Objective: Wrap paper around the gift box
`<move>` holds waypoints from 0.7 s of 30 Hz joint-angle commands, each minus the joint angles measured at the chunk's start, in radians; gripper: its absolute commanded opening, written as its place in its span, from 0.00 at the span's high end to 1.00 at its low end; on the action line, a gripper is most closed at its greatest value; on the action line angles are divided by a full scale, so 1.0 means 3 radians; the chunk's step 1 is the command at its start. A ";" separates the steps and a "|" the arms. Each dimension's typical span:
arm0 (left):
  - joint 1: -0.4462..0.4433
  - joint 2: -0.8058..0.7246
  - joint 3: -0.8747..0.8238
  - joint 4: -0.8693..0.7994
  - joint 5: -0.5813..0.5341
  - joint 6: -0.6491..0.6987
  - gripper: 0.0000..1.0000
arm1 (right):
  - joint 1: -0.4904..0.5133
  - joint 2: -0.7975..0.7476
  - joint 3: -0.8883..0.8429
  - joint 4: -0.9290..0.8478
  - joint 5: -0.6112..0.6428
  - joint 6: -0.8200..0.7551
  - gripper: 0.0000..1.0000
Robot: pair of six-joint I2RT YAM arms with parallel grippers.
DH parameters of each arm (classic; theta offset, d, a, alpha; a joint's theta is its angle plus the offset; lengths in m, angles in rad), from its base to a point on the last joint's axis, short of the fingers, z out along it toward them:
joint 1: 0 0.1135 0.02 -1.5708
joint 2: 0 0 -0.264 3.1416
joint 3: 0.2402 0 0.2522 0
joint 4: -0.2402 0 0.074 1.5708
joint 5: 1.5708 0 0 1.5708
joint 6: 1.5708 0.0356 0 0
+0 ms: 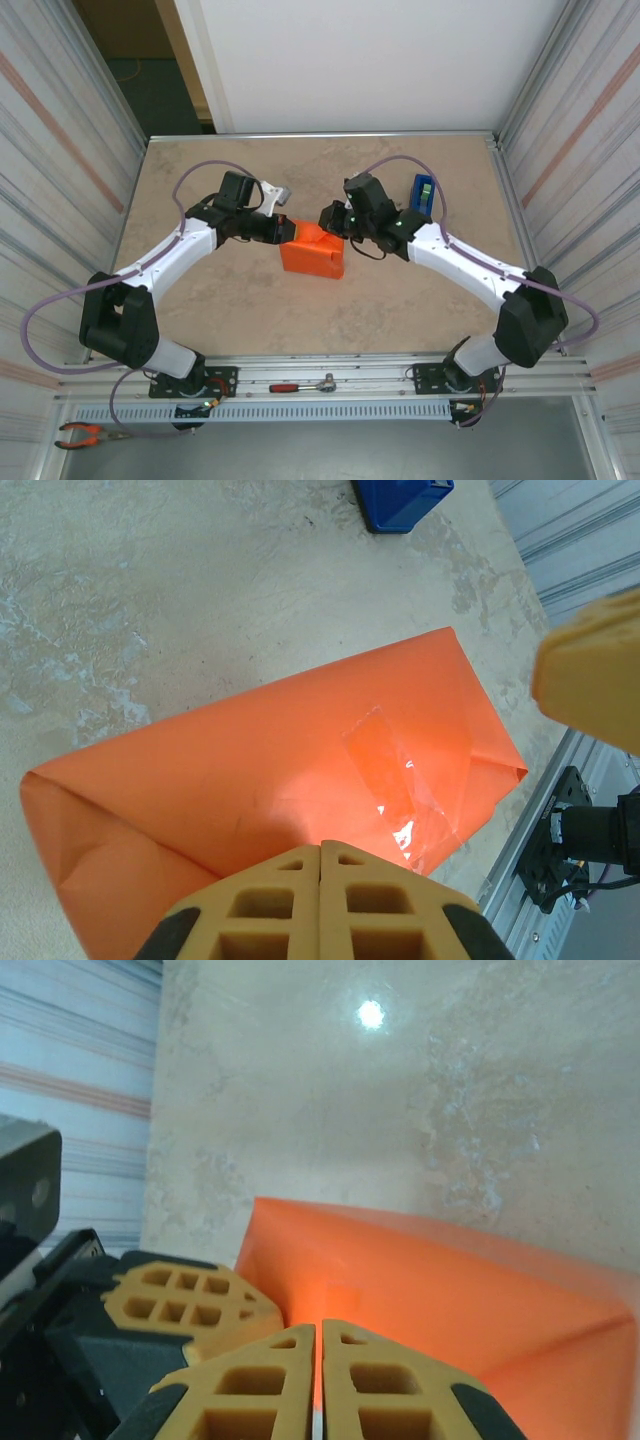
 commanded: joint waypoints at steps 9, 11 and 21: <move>-0.0068 0.0076 -0.0155 -0.0234 -0.0058 0.0024 1.00 | -0.0111 0.0412 0.0101 0.0600 -0.0458 0.0265 0.95; -0.0064 0.0067 -0.0153 -0.0237 -0.0058 0.0027 1.00 | -0.0102 0.0446 0.0070 0.0620 -0.0485 0.0277 0.96; -0.0059 0.0008 -0.0089 -0.0251 -0.0004 0.0020 1.00 | -0.0044 0.0459 -0.0349 0.0788 -0.0529 0.0410 0.98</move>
